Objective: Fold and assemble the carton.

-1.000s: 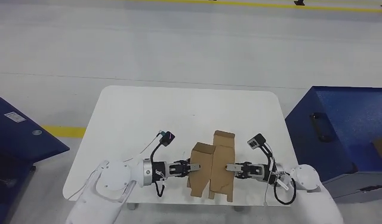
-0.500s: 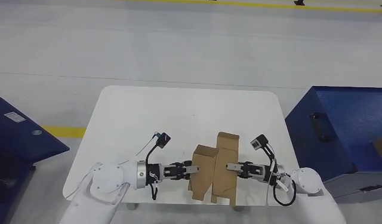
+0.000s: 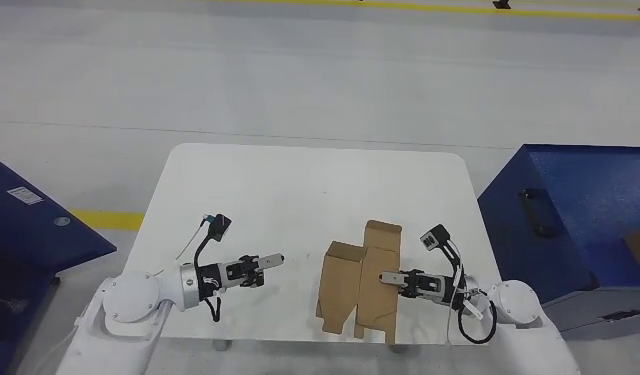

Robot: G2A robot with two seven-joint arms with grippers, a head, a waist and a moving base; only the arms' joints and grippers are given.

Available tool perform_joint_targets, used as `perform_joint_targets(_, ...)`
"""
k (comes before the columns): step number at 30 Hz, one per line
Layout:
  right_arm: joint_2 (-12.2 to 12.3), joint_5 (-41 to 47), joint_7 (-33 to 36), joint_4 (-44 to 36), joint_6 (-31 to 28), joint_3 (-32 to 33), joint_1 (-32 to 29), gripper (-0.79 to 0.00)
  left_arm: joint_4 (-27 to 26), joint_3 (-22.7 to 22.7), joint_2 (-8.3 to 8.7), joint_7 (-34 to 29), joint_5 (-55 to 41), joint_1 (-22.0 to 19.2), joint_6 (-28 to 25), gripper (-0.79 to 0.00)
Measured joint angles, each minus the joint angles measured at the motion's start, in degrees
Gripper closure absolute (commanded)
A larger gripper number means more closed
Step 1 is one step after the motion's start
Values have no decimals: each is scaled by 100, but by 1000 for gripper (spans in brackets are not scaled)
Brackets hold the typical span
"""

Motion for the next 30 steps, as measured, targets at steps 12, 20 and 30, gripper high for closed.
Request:
perform_joint_targets(12, 0, 0, 0, 0, 0, 0, 0, 0, -4, 1, -1, -1, -2, -1, -1, -785)
perform_joint_targets(20, 0, 0, 0, 0, 0, 0, 0, 0, -4, 1, -1, -1, -2, -1, -1, -785)
perform_joint_targets(30, 9, -84, -211, -158, -7, 57, -7, 0, -4, 1, -1, -1, -2, -1, -1, -785)
